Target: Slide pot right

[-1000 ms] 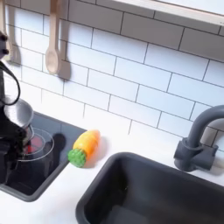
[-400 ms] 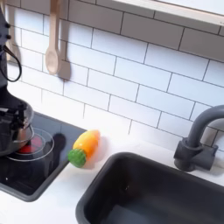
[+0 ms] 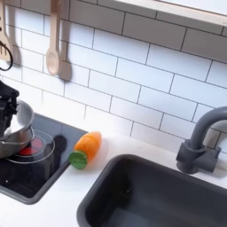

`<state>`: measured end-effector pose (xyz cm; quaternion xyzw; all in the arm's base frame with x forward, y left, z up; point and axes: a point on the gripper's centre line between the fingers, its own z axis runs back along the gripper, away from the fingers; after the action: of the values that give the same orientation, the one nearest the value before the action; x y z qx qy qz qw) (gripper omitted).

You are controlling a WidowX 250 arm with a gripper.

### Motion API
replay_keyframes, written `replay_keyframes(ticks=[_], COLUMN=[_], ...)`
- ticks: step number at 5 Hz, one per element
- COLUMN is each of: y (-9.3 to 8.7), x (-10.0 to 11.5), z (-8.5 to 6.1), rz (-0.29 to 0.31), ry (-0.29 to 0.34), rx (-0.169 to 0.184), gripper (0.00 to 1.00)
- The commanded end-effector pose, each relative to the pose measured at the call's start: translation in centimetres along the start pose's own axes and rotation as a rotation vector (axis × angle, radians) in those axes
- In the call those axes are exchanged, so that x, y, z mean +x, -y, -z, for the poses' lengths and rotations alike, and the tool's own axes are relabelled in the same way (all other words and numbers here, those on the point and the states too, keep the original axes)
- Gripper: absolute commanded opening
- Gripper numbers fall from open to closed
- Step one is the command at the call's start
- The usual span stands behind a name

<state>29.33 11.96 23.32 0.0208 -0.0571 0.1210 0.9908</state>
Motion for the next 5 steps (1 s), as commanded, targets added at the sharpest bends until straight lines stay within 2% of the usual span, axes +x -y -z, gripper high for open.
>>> replay_keyframes(ticks=[1,3,5], y=[-1.3,-1.7,-2.1], x=[2.3,4.3,6.2], z=[0.6,1.9,4.0], rz=[-0.018,-0.003,-0.009], ry=[0.015,0.020,-0.002], rx=[0.008,0.008,0.015], gripper=[1.00,1.00,1.00])
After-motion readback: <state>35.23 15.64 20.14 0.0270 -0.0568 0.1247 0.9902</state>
